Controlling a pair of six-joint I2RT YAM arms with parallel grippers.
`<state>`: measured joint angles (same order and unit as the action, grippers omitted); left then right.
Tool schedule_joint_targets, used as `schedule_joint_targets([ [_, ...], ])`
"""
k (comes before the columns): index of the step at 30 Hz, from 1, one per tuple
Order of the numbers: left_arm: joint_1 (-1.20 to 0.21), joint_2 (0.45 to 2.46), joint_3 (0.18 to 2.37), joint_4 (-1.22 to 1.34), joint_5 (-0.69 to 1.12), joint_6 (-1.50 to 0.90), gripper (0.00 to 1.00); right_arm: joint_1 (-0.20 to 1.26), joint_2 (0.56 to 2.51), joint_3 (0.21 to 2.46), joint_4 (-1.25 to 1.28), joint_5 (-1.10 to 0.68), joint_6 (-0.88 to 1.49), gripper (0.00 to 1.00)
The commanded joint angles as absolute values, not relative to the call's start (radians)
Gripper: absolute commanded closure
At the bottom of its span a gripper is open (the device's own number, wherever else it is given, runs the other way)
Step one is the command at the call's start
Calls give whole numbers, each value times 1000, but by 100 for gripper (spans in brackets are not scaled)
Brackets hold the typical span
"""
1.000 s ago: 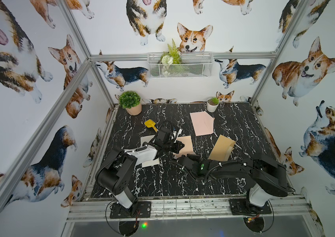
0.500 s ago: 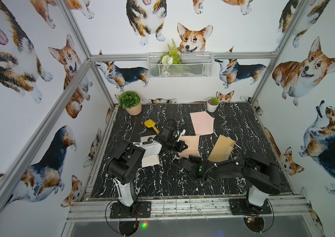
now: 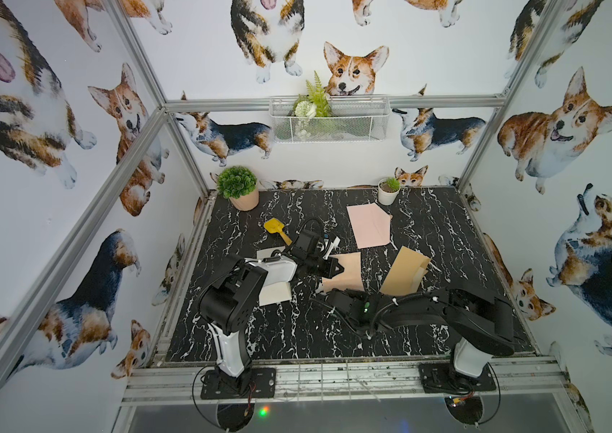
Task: Take the letter paper out of the envelope
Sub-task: Unfold the letter paper at the center of the board.
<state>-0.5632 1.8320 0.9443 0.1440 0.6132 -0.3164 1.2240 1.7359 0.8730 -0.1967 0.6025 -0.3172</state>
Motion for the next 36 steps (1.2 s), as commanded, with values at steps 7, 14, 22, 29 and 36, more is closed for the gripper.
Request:
schedule_joint_targets([
  [7, -563, 1867, 997, 23, 541, -291, 100, 1223, 1724, 878, -205, 462, -233, 60],
  [14, -563, 1879, 1002, 17, 529, -295, 100, 1201, 1627, 833, -180, 263, -148, 51],
  [22, -563, 1883, 1002, 17, 514, -296, 100, 1048, 1409, 699, -17, 13, -28, 58],
  [29, -563, 1882, 996, 24, 499, -298, 100, 908, 1291, 632, 136, -169, 93, 89],
  [36, -565, 1882, 995, 27, 493, -299, 100, 822, 1213, 645, 138, -233, 190, 92],
])
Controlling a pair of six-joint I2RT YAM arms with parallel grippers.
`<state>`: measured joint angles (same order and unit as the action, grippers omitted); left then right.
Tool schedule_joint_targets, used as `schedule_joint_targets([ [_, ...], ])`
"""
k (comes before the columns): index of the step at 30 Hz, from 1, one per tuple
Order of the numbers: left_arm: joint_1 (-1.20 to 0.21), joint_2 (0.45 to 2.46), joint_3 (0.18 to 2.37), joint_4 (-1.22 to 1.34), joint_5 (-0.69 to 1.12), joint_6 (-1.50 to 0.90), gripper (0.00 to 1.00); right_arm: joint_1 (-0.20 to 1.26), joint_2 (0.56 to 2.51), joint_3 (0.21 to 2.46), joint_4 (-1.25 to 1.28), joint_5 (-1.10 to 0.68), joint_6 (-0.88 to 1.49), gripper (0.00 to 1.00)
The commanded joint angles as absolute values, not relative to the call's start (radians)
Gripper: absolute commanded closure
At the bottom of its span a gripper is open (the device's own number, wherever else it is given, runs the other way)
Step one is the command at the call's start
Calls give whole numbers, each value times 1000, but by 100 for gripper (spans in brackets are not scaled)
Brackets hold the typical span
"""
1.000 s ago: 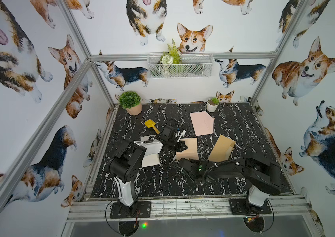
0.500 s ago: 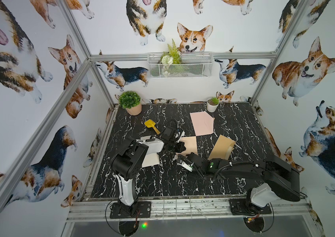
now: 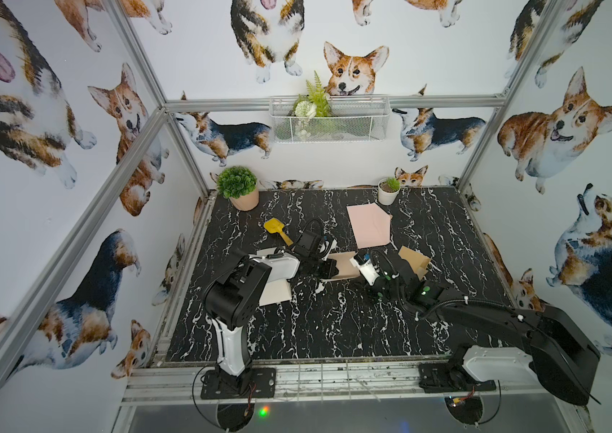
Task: Take the letter paper out of the envelope
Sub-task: Unfold the letter paper at the center of the board.
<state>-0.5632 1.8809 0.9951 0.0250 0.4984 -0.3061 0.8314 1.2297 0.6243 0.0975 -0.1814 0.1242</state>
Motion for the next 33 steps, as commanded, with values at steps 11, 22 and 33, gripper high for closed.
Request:
schedule_joint_targets([
  [11, -611, 1861, 1014, -32, 392, -246, 100, 759, 1400, 798, 136, -250, 246, 92],
  [22, -628, 1835, 1008, -33, 360, -241, 100, 761, 1546, 657, 334, -290, 365, 99],
  [33, -630, 1862, 1021, -48, 338, -235, 100, 792, 1626, 595, 398, -276, 384, 100],
])
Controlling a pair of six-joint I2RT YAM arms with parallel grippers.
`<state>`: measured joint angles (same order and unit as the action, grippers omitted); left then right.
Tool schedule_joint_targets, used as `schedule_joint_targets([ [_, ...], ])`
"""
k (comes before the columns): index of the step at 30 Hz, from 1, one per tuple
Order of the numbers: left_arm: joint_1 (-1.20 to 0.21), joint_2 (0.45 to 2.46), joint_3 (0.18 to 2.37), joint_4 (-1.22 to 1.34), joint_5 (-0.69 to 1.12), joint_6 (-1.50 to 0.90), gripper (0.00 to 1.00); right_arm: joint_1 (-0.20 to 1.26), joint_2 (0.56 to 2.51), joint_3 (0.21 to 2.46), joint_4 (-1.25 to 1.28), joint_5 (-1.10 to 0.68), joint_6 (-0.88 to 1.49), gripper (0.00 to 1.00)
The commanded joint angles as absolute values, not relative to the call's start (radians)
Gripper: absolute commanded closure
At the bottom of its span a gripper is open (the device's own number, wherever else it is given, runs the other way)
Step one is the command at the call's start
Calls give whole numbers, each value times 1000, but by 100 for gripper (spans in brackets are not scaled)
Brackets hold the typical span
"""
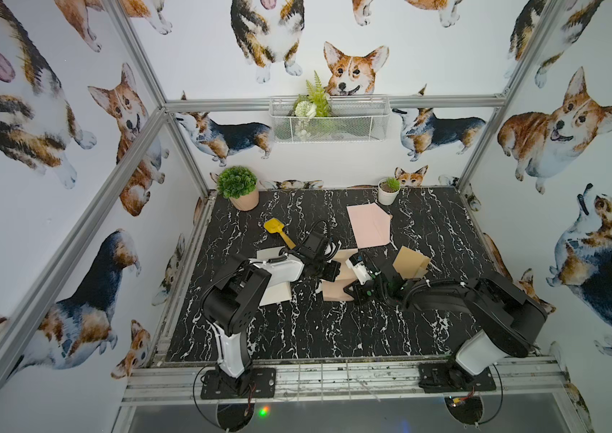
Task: Take the letter paper out of the envelope
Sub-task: Unfold the letter paper at the center of the board.
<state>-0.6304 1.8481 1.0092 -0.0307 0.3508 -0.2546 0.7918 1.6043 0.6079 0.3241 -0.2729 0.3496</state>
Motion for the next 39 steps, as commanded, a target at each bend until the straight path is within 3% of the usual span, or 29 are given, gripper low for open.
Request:
schedule_joint_targets([
  [1, -630, 1867, 1024, -52, 335, -235, 100, 792, 1633, 594, 407, -278, 387, 100],
  [16, -629, 1904, 1052, -98, 256, -247, 100, 889, 1800, 781, 213, -225, 308, 100],
  [29, -630, 1831, 1008, -61, 223, -247, 100, 902, 1736, 775, 219, -192, 323, 99],
  [39, -630, 1822, 1013, -77, 212, -252, 100, 873, 1755, 744, 284, -295, 434, 100],
])
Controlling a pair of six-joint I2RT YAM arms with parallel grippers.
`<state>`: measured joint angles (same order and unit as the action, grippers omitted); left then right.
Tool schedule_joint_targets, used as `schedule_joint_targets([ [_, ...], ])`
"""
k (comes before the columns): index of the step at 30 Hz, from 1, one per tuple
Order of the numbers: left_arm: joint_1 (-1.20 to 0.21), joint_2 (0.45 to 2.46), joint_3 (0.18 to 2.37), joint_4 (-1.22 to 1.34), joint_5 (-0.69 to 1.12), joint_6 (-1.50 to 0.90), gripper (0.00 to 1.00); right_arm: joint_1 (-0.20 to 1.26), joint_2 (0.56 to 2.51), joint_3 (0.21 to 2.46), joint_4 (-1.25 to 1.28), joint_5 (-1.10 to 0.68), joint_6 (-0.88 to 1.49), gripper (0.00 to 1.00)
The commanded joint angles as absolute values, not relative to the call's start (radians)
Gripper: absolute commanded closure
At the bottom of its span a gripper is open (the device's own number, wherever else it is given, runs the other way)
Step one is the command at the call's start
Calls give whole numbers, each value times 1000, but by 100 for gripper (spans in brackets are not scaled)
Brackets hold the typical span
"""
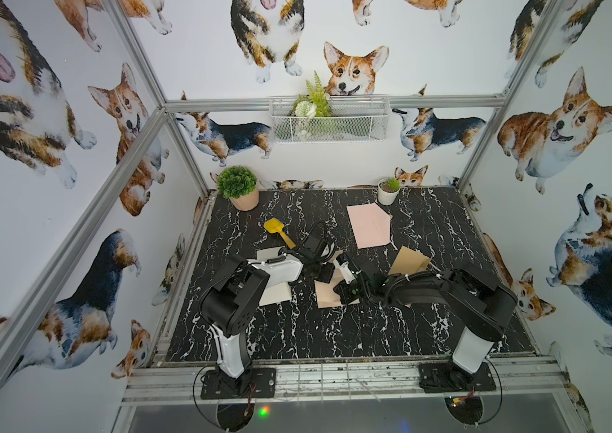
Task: Take the letter paper out of the envelope
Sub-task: Unfold the letter paper at the center of the board, then adjust the letter paper at the center of the board.
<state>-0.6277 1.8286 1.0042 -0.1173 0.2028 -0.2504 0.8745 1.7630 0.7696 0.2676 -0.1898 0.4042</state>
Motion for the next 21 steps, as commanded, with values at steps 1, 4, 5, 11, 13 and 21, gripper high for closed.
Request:
schedule_joint_targets([
  [1, -630, 1811, 1004, -69, 206, -253, 100, 866, 1729, 730, 309, -299, 449, 100],
  [4, -628, 1763, 964, -21, 188, -252, 100, 832, 1638, 709, 328, -295, 473, 100],
  [5, -629, 1746, 950, -5, 182, -251, 100, 819, 1612, 707, 322, -296, 472, 100],
  [11, -628, 1604, 804, 140, 127, -241, 100, 757, 1407, 684, 251, -238, 412, 100],
  [13, -629, 1543, 754, 185, 98, -236, 100, 738, 1292, 650, 247, -182, 378, 100],
  [21, -625, 1279, 558, 324, -136, -172, 81, 454, 945, 487, 179, 60, 303, 73],
])
